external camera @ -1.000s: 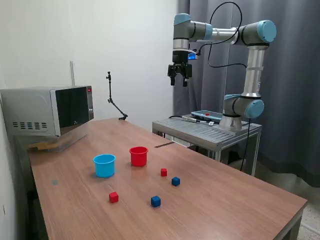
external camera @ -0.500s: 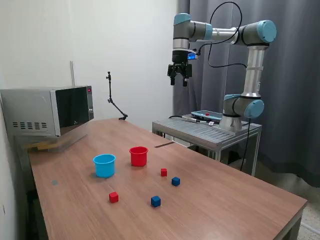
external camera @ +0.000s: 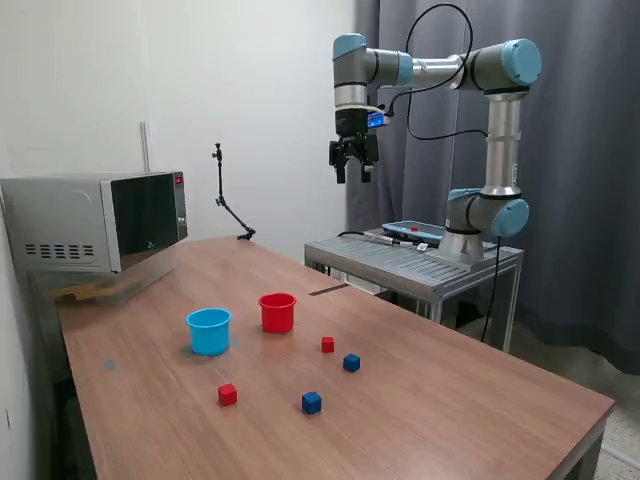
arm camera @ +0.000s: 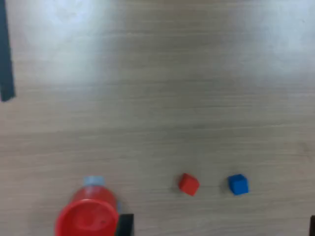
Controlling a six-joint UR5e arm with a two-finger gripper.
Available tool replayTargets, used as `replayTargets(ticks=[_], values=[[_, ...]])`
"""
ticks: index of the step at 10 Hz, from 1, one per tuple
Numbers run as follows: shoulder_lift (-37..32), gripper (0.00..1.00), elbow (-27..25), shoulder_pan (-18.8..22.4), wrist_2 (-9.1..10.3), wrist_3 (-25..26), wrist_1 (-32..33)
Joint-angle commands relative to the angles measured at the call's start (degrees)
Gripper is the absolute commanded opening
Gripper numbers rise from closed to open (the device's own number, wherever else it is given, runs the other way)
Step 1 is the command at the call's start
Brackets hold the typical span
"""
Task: Place red objects in the red bin, and blue objects in the blue bin.
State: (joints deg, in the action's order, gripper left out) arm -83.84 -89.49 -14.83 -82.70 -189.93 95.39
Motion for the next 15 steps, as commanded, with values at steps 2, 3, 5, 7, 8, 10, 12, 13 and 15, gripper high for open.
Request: replayTargets(ticks=[2,3,5,7,8,10,12,13,15], values=[[5.6,1.0,5.0,4.8,0.43,0.5,0.2],[5.9,1.0,5.5,4.9,0.43,0.5,0.1],[7.7,1.0,7.1,6.3,0.52,0.5,0.1],[11.7,1.0,9.5,9.5,0.52,0.6,1.8],[13.4,1.0,10.3,10.9,0.52,0.6,2.7],[15.0,1.0,12.2,11.0,0.52,0.6,3.1],[15.0,1.0,11.6,11.5,0.0,0.5,3.1],[15.0,1.0,11.4,11.9,-0.01,0.5,3.1],[15.1,1.0,12.0,12.1,-0.18,0.5,3.0]])
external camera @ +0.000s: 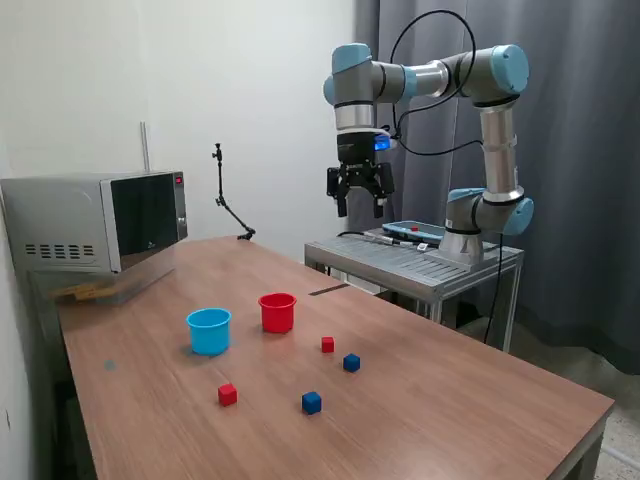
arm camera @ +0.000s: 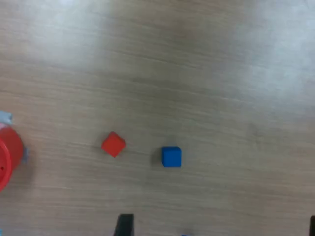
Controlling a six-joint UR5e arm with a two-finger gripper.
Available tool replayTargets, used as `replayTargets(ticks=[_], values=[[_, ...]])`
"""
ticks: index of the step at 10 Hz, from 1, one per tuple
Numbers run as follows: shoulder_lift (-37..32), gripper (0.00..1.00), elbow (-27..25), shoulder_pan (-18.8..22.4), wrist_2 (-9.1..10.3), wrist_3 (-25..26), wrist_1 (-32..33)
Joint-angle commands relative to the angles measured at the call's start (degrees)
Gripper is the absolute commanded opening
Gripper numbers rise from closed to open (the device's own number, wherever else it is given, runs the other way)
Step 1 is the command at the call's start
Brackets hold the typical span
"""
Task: Place red objects in the red bin, and blue objects in the blue bin.
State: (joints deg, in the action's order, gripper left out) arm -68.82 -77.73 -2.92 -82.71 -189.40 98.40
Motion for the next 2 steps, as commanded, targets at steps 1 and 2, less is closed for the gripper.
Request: replayTargets(ticks=[1,2], values=[[0.1,1.0,-0.1,0.2,-0.17,0.0,0.0],[0.0,1.0,-0.5,0.3,-0.17,0.0,0.0]])
